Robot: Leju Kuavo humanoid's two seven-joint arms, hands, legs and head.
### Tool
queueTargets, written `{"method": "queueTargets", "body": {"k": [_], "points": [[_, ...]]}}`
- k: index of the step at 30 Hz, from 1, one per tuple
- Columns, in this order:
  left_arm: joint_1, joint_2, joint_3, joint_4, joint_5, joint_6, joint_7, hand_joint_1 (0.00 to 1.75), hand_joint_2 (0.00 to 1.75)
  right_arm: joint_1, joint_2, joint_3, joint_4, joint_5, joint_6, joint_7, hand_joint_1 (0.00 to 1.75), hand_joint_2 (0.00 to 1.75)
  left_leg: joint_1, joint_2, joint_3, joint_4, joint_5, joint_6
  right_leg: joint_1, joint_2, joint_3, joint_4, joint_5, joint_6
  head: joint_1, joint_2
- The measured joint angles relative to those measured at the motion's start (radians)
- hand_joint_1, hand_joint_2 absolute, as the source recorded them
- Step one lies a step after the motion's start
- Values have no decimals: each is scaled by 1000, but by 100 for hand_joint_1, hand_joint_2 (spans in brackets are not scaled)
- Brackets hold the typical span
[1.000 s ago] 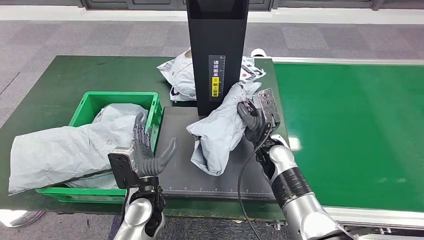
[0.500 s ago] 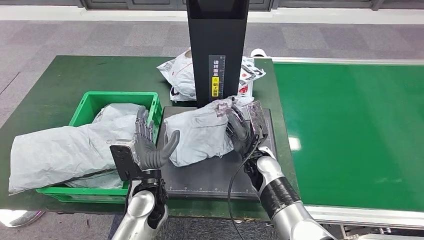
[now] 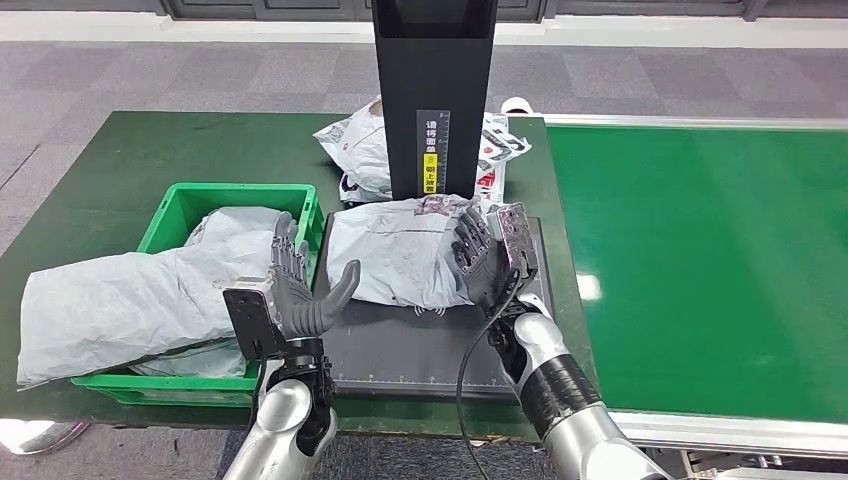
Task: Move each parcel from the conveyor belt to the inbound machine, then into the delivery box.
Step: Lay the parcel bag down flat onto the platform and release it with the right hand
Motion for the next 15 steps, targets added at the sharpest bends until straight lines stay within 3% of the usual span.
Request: {"method": "queueTargets", "body": {"k": [10, 14, 15], "points": [[-3, 4, 0, 5, 11, 4, -15, 0, 175, 3, -16, 0, -15, -6, -18, -16, 0, 0, 0, 0, 0, 0, 0, 0, 0, 0, 0, 0, 0, 0, 0, 0], [-12, 6, 0, 14, 3, 9, -21, 0, 175, 17, -28, 1, -37, 48, -43, -50, 0, 175, 0, 0, 0, 0, 0, 0, 0, 0, 0, 0, 0, 0, 0, 0], [-11, 7, 0, 13, -5, 14, -19, 0, 175, 43, -38, 4, -85, 86, -61, -62, 0, 175, 0, -2, 1, 0, 0, 0, 0, -2, 1, 0, 0, 0, 0, 0]]}}
